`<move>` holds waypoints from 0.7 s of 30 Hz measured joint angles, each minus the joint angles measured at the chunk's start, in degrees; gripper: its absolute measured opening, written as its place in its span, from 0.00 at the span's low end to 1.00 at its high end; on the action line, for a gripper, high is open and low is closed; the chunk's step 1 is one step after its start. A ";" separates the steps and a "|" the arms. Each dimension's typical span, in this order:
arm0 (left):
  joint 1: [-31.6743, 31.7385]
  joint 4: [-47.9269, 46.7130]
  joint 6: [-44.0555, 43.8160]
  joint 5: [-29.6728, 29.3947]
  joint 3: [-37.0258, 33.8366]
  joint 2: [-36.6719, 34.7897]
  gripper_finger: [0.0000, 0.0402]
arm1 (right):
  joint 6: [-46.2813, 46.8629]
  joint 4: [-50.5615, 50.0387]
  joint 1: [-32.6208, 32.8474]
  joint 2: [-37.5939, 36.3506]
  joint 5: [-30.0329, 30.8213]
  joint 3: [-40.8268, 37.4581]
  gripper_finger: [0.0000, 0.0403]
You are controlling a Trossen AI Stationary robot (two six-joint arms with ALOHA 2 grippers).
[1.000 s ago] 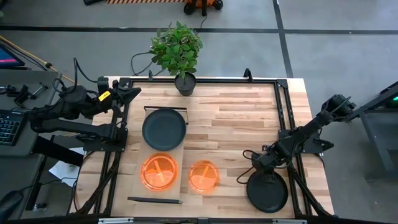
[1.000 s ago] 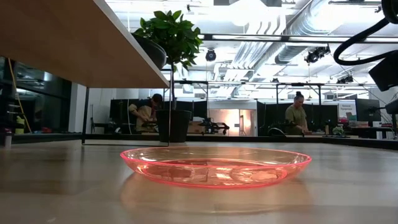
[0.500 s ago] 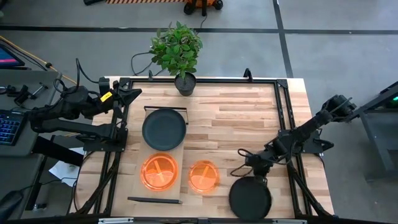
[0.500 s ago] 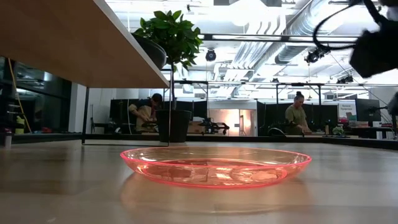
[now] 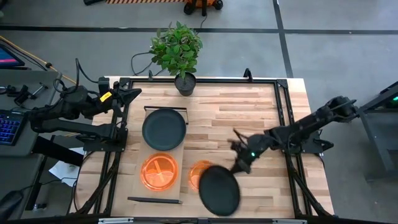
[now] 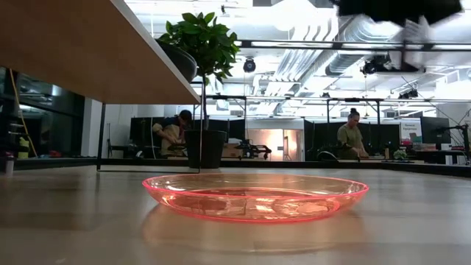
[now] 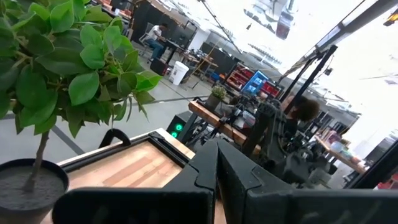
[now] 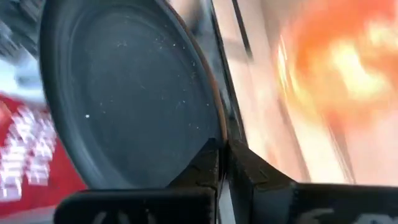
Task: Place and stack plates onto a shelf
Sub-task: Stack the black plate on top of the black plate on the shelf
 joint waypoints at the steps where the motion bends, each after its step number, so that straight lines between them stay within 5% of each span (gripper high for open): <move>1: 0.02 0.21 0.02 0.00 0.00 0.00 0.00 | -1.16 -0.11 -1.16 0.00 1.93 1.98 0.00; 8: 0.01 1.36 -0.02 -0.01 0.02 0.00 0.00 | -8.16 -18.73 -11.73 3.87 14.36 21.00 0.00; 21: 0.02 9.69 3.93 2.69 0.02 0.00 0.00 | -20.63 -38.03 -22.14 28.00 19.30 55.75 0.00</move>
